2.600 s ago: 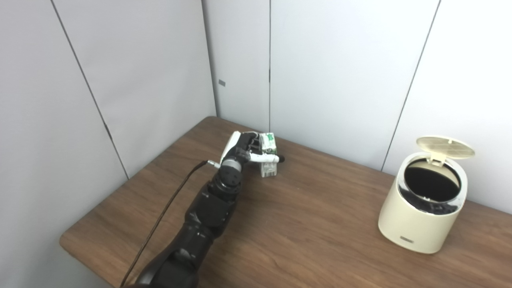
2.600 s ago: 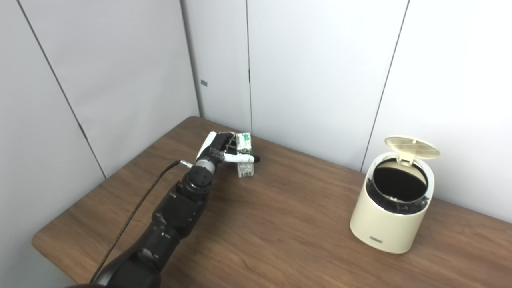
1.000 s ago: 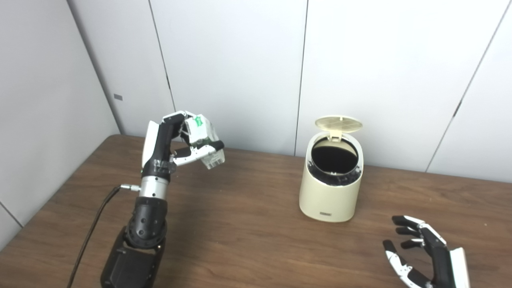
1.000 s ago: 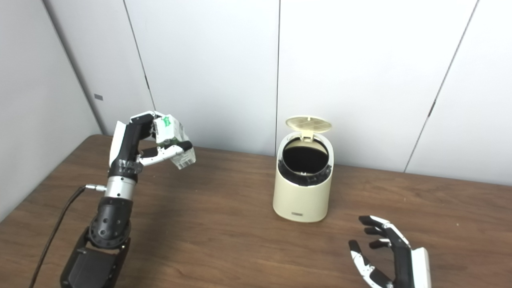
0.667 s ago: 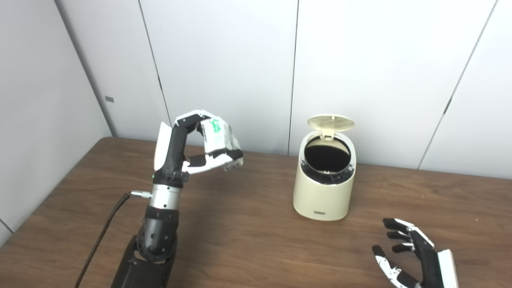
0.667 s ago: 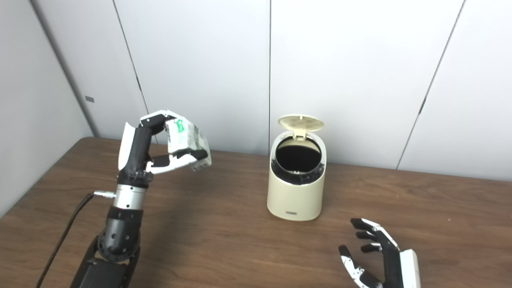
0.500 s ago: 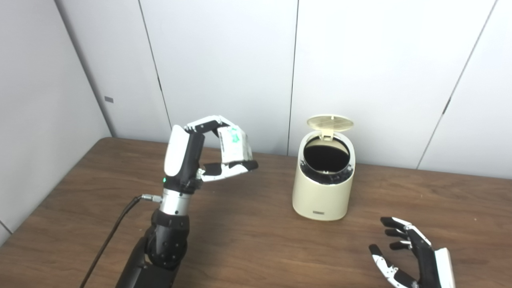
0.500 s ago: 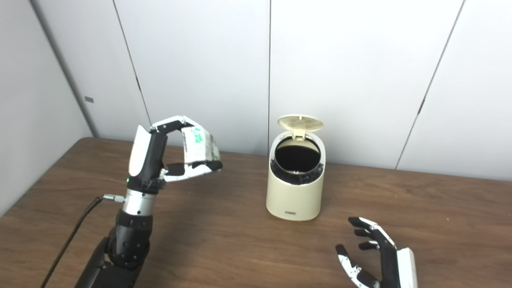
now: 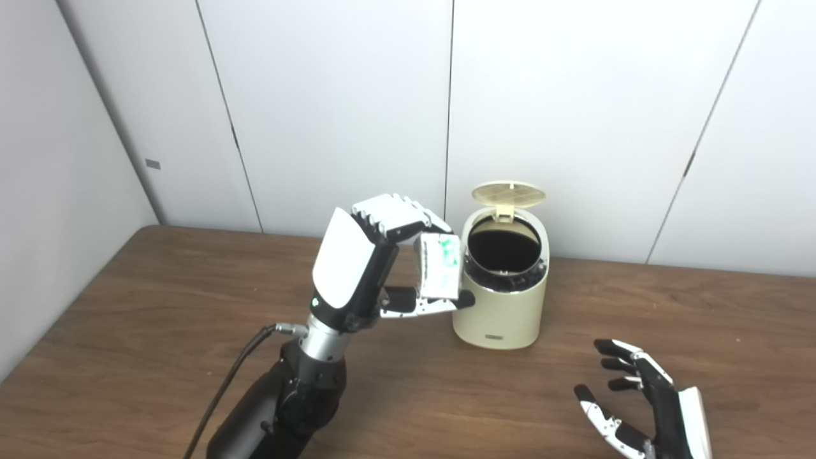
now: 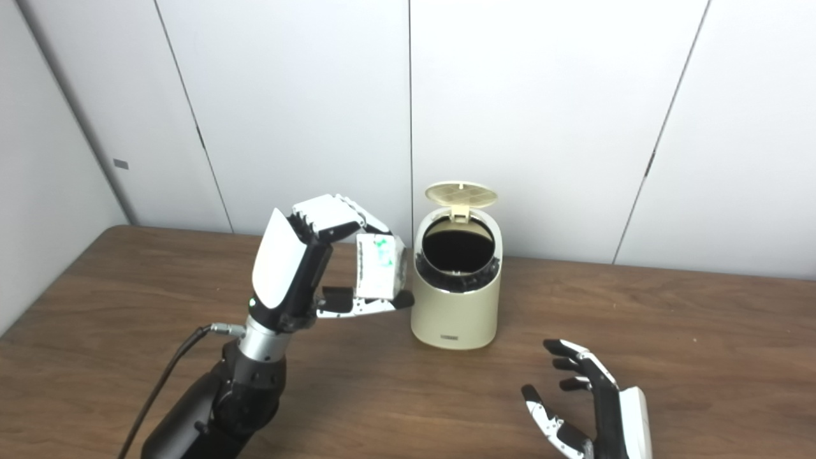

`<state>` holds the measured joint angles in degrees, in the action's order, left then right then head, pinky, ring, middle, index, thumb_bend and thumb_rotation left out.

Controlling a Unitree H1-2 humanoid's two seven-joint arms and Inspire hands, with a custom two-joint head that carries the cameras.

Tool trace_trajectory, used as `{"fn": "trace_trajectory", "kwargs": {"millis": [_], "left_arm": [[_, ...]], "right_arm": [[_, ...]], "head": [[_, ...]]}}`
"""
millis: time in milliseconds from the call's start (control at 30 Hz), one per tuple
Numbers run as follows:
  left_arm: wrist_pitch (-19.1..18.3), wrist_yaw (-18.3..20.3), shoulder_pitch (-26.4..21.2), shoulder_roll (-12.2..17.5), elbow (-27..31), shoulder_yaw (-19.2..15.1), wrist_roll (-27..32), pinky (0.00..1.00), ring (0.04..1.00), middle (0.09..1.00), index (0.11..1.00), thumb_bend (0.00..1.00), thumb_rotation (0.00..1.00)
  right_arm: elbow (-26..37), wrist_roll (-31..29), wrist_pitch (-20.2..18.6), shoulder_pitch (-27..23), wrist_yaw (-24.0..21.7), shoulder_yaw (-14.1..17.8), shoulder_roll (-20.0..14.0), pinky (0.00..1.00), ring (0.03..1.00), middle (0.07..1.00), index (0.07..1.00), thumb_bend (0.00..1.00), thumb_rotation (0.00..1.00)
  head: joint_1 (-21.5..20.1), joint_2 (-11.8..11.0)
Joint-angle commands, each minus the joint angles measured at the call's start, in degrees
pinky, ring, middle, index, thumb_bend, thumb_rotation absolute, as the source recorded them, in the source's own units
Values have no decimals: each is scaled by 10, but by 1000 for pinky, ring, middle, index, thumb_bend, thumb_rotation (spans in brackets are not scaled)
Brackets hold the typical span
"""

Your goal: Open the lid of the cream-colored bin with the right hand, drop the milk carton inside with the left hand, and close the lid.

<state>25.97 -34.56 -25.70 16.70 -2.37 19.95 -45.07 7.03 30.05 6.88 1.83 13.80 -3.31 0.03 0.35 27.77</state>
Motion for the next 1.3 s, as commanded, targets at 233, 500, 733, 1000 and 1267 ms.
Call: {"fn": "trace_trajectory", "kwargs": {"millis": [233, 500, 733, 1000, 1267], "left_arm": [[9, -98, -70, 9, -37, 54, -89, 476, 486, 462, 481, 504, 0], [9, -160, -112, 21, -88, 105, -144, 512, 489, 452, 488, 503, 0], [9, -205, -151, 37, -132, 147, -185, 517, 489, 455, 486, 504, 0], [9, -217, -193, 41, -169, 161, -156, 510, 485, 451, 496, 504, 0], [9, -234, -229, 40, -223, 171, -170, 514, 492, 451, 493, 504, 0]], "right_arm": [[-20, 0, 27, -6, 25, -12, 8, 565, 703, 727, 694, 262, 0], [-31, 2, 38, -6, 39, -20, 7, 563, 700, 726, 699, 262, 0], [-32, 8, 24, -6, 40, -26, 7, 585, 714, 735, 714, 251, 38], [-38, 12, 29, -6, 46, -31, 8, 594, 718, 736, 715, 255, 58], [-35, 16, 24, -3, 49, -37, 9, 598, 720, 737, 718, 256, 60]], "head": [[-15, -1], [-26, -2], [-31, -2], [-39, -5], [-44, -5]]}}
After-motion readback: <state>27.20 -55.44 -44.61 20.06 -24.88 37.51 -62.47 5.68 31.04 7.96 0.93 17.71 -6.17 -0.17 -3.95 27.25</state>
